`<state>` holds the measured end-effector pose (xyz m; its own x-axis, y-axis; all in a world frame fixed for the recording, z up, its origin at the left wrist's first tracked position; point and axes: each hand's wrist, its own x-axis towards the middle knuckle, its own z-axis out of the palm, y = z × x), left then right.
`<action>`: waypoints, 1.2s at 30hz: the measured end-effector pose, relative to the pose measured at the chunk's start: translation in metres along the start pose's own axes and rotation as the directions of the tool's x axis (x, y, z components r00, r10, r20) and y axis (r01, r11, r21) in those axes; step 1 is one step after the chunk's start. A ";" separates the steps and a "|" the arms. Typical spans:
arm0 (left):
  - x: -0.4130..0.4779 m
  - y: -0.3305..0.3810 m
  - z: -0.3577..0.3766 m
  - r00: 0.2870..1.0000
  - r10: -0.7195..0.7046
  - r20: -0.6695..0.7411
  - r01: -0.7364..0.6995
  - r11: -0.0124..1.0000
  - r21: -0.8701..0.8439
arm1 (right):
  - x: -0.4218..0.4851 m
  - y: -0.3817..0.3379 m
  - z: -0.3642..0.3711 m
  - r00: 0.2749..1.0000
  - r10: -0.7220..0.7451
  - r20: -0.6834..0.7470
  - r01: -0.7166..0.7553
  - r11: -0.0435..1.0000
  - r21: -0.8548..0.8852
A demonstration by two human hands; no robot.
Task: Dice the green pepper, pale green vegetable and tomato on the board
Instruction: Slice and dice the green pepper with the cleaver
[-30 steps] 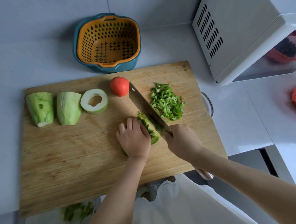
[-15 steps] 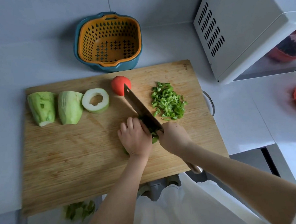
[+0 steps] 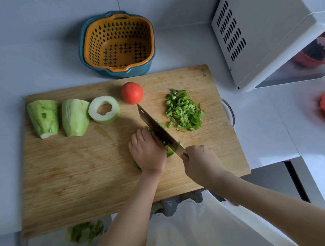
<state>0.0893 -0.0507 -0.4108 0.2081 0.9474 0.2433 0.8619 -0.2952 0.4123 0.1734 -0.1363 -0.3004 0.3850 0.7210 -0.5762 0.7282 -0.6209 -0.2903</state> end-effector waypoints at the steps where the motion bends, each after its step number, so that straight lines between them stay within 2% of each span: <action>1: 0.000 0.000 0.000 1.000 0.004 -0.006 -0.004 1.000 0.000 | 0.005 -0.003 0.003 1.000 0.013 -0.002 -0.013 1.000 0.007; 8: 0.001 0.000 0.000 1.000 -0.001 0.021 0.001 1.000 -0.003 | 0.035 -0.015 0.002 0.999 0.017 -0.027 -0.012 0.982 0.187; 14: -0.001 -0.003 0.001 1.000 0.015 -0.011 -0.015 0.999 -0.036 | -0.006 0.004 -0.007 1.000 -0.020 -0.010 0.020 0.999 0.039; 19: -0.001 -0.003 0.003 0.999 0.021 -0.037 -0.023 0.999 -0.038 | -0.011 0.004 -0.009 0.999 0.004 0.037 -0.002 0.999 -0.046; 22: -0.001 -0.004 0.004 0.999 0.017 -0.032 -0.017 1.000 -0.024 | -0.002 0.000 -0.010 0.998 0.015 0.068 -0.013 0.999 -0.035; 29: -0.001 -0.001 0.004 0.999 -0.018 -0.028 0.017 1.000 -0.023 | 0.028 -0.008 0.008 1.000 0.015 0.007 -0.016 0.995 0.096; 34: -0.003 -0.001 0.006 0.998 -0.031 -0.058 0.029 0.999 -0.040 | 0.035 0.015 -0.016 0.998 0.030 0.046 -0.038 0.983 0.179; 36: -0.002 -0.001 0.007 0.997 -0.033 -0.065 0.031 0.999 -0.025 | 0.039 0.019 -0.027 0.999 0.031 0.018 -0.034 0.984 0.177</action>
<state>0.0914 -0.0520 -0.4173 0.1496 0.9464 0.2861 0.8563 -0.2687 0.4411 0.2173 -0.1118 -0.3079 0.3971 0.6953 -0.5991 0.6027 -0.6898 -0.4011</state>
